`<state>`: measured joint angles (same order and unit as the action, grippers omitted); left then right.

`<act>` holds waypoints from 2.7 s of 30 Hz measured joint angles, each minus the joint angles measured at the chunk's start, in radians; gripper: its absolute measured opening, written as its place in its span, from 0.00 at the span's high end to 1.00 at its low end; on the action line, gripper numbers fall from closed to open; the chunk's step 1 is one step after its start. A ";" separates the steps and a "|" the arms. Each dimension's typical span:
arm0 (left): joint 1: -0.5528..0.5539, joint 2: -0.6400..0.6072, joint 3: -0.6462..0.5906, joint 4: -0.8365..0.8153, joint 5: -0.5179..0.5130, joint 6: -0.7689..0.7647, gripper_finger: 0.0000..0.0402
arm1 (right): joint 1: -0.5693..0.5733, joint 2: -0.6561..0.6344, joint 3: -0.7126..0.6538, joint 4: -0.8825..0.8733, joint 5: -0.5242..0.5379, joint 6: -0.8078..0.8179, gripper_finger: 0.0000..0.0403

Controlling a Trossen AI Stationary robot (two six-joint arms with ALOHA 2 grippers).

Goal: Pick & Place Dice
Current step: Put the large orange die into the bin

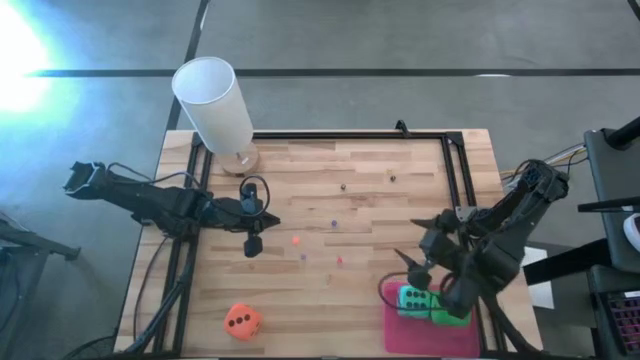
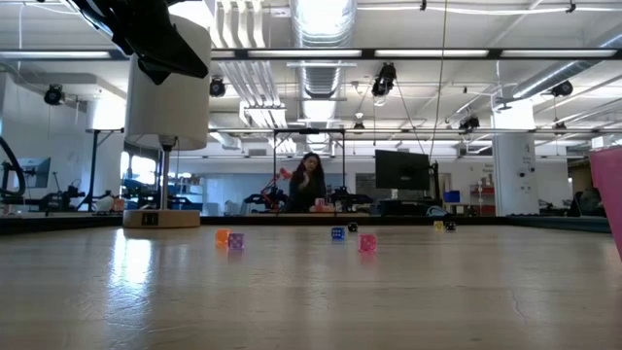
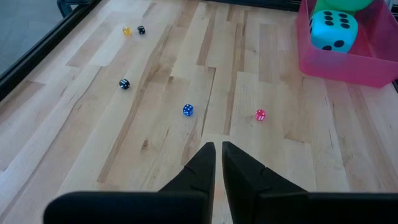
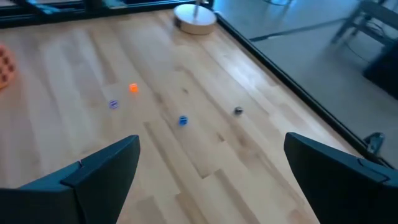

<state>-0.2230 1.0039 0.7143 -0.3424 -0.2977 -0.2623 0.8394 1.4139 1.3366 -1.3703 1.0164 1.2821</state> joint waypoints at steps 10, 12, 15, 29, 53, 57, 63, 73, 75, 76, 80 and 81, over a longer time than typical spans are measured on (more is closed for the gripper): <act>0.000 0.000 0.000 0.000 0.000 0.000 0.91 | -0.079 0.000 -0.034 0.012 -0.003 -0.034 0.02; 0.000 0.000 0.000 0.000 0.000 0.000 0.91 | -0.082 0.000 -0.037 0.026 -0.003 -0.063 0.02; 0.000 0.000 0.000 0.000 0.000 0.000 0.91 | -0.091 -0.001 -0.048 0.054 -0.032 -0.126 0.02; 0.000 0.000 0.000 0.000 0.010 -0.015 0.91 | -0.166 -0.001 -0.175 0.389 -0.143 -0.411 0.02; -0.271 -0.001 0.126 -0.267 0.101 -0.390 0.91 | -0.274 -0.005 -0.342 0.941 -0.424 -0.832 0.02; -0.341 -0.001 0.123 -0.296 0.120 -0.524 0.91 | -0.293 -0.005 -0.347 0.995 -0.447 -0.888 0.02; -0.435 0.029 0.098 -0.312 0.170 -0.706 0.91 | -0.298 -0.005 -0.347 1.012 -0.449 -0.925 0.02; -0.557 0.174 0.098 -0.305 0.525 -1.074 0.91 | -0.297 -0.005 -0.347 1.015 -0.449 -0.927 0.02; -0.581 0.205 0.098 -0.299 0.580 -1.147 0.91 | -0.297 -0.005 -0.347 1.014 -0.449 -0.927 0.02; -0.591 0.220 0.098 -0.294 0.601 -1.178 0.91 | -0.297 -0.005 -0.347 1.015 -0.449 -0.927 0.02; -0.628 0.275 0.098 -0.232 0.622 -1.238 0.91 | -0.297 -0.005 -0.347 1.014 -0.449 -0.927 0.02; -0.633 0.287 0.098 -0.212 0.624 -1.241 0.91 | -0.297 -0.005 -0.347 1.015 -0.449 -0.927 0.02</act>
<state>-0.8559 1.2909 0.8120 -0.5542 0.3264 -1.5035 0.5423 1.4094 0.9897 -0.3557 0.5678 0.3546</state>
